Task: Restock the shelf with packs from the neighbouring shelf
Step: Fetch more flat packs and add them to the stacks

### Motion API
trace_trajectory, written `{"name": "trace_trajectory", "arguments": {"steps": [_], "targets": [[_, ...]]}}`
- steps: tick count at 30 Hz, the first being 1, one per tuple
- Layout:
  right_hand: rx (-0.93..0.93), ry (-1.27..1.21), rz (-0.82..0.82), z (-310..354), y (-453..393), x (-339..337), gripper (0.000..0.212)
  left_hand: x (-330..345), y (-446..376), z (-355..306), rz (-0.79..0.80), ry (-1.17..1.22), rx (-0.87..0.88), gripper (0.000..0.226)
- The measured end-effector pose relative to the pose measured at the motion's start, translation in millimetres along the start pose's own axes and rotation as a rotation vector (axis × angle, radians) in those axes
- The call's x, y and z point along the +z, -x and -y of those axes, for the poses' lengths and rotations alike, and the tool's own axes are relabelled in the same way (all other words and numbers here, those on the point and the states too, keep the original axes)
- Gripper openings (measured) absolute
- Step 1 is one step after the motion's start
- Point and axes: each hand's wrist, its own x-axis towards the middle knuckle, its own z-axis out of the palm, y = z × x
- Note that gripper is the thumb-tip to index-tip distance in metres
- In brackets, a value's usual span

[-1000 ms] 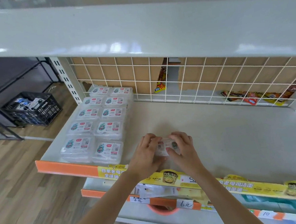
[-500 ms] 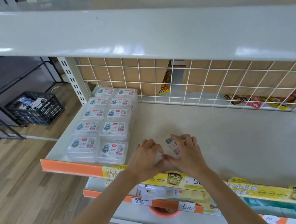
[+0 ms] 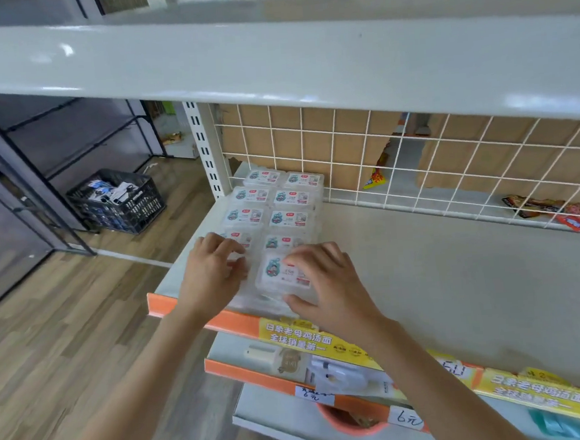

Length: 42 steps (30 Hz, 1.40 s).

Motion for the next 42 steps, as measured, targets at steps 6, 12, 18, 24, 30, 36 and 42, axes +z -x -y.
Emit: {"name": "trace_trajectory", "arguments": {"steps": [6,12,18,24,30,36,42], "targets": [[0.043,0.069,0.078,2.0,1.8,29.3,0.036,0.9,3.3,18.1,0.069,0.079,0.076,0.031],[0.076,0.164,0.132,8.8,2.7,24.3,0.044,-1.6,-5.2,16.1,0.101,0.116,0.169,0.019],[0.065,0.2,0.092,10.8,13.7,-12.0,0.038,-1.1,-15.5,-31.1,0.153,0.128,0.403,0.022],[0.129,0.331,0.156,-25.6,79.3,-60.8,0.027,24.1,-4.4,-108.4,0.246,0.042,0.628,0.03],[0.251,0.455,0.084,-66.5,187.2,-141.1,0.029,61.3,24.3,-228.0,0.3,0.072,0.761,0.031],[0.445,0.563,-0.024,-95.1,308.5,-224.1,0.032,109.1,66.0,-364.0,0.344,0.204,0.906,0.032],[0.706,0.643,-0.042,-100.5,417.5,-290.4,0.038,151.4,114.2,-480.8,0.416,0.324,1.041,0.036]]}}
